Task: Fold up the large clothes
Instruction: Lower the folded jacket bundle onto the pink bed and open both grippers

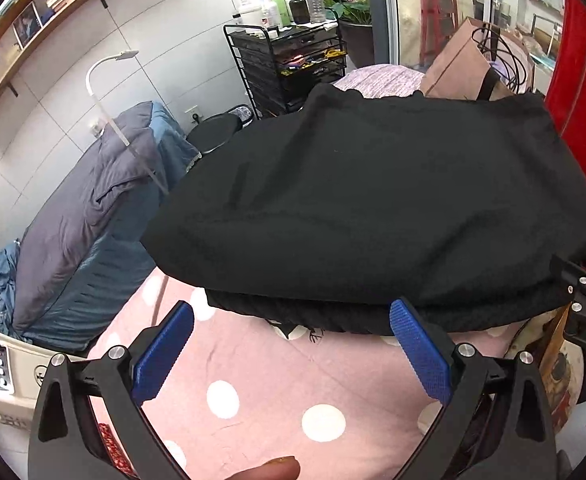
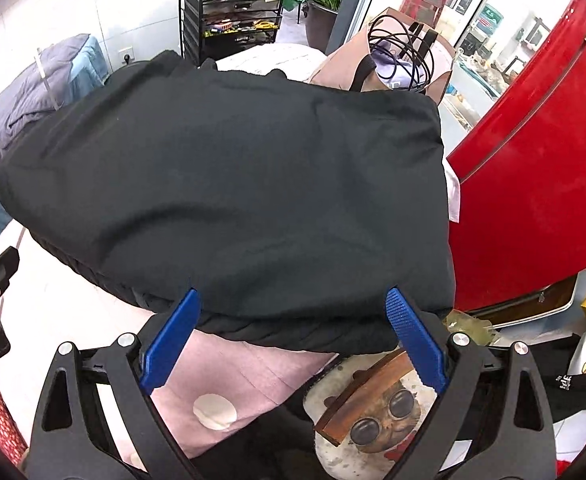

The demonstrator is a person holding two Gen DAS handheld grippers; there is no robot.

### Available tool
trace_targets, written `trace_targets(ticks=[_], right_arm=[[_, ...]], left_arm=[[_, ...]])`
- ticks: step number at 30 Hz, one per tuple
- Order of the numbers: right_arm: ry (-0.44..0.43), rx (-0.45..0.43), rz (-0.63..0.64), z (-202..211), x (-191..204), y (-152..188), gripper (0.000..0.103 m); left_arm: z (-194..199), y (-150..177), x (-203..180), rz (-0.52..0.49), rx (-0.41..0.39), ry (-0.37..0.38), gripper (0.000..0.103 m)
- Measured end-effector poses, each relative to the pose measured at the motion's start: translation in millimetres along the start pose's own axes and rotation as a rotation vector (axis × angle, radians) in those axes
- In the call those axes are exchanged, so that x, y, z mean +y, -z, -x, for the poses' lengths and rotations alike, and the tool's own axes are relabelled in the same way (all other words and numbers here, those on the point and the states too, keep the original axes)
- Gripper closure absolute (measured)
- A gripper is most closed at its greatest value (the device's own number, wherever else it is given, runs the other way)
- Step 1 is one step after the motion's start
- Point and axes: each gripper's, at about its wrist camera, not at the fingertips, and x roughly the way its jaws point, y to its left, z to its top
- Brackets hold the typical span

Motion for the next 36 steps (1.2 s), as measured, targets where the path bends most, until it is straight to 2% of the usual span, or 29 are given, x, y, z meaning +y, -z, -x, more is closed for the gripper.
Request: trace_targets(ticks=[13, 19, 26, 31, 36], right_arm=[[-0.014, 0.018, 0.031, -5, 10, 2, 0.010], [-0.018, 0.028, 0.030, -8, 10, 2, 0.010], [-0.012, 0.017, 0.043, -8, 14, 3, 0.010], [-0.003, 0.005, 0.055, -7, 17, 3, 0.010], [0.001, -0.002, 0.066, -6, 20, 4, 0.010]], left_arm=[[-6, 2, -8, -0.027, 0.032, -0.011, 0.006], [-9, 1, -9, -0.021, 0.043, 0.006, 0.006], [-6, 6, -12, -0.035, -0.002, 0.004, 0.006], [-8, 4, -13, -0.041, 0.027, -0.014, 0.006], [-7, 2, -10, -0.017, 0.021, -0.016, 0.006]])
